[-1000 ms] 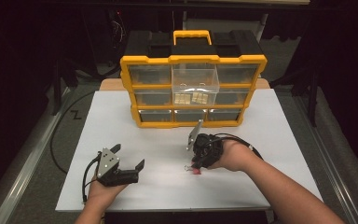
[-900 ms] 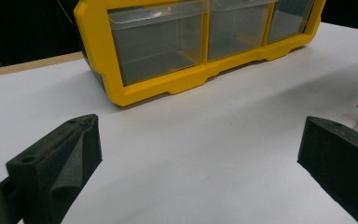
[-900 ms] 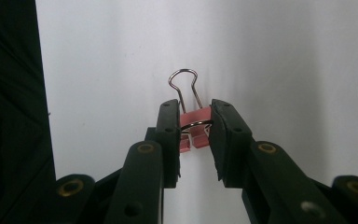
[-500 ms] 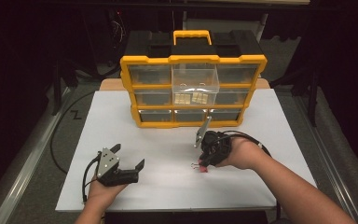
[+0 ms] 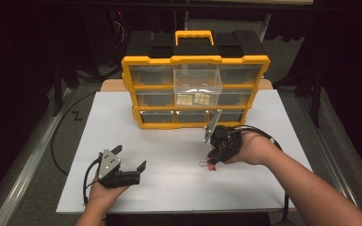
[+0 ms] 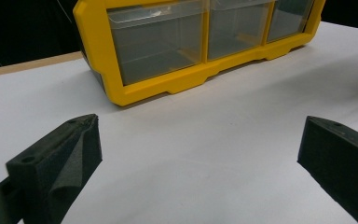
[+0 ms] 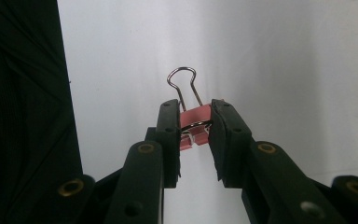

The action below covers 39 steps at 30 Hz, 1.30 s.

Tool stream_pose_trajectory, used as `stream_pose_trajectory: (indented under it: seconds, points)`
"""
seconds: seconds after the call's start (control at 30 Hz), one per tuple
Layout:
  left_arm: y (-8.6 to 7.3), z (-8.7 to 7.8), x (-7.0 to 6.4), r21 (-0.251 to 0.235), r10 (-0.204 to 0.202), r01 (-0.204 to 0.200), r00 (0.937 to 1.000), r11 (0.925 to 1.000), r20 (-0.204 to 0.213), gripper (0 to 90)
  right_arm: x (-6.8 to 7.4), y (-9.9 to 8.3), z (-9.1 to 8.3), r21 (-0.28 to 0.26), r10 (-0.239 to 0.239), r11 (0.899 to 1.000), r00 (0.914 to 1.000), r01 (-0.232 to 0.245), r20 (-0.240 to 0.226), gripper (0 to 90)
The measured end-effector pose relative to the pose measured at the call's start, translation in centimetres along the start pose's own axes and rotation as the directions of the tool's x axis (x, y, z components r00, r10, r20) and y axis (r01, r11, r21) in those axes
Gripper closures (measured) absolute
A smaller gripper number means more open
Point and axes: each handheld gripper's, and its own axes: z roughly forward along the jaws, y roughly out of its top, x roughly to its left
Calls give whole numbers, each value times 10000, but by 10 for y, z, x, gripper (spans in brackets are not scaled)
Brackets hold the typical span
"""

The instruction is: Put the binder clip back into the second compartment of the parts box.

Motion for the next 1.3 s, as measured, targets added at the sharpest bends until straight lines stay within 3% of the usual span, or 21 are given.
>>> stream_pose_trajectory:
  seconds: [0.2, 0.97, 1.3]
  points:
    - [0, 0, 0, -18, 6, -6, 10000, 10000, 2, 4, -4, -3, -18, -76, 127, 9999, 9998, -128, -159, 764]
    - [0, 0, 1, -24, -7, 7, 10000, 10000, 22, 4, -12, -7, -79, -162, 242, 9996, 9995, -238, 210, 767]
    - [0, 0, 1, -64, -20, 20, 10000, 10000, 23, 4, -12, 1, -104, -105, 268, 9996, 9986, -264, 456, 767]
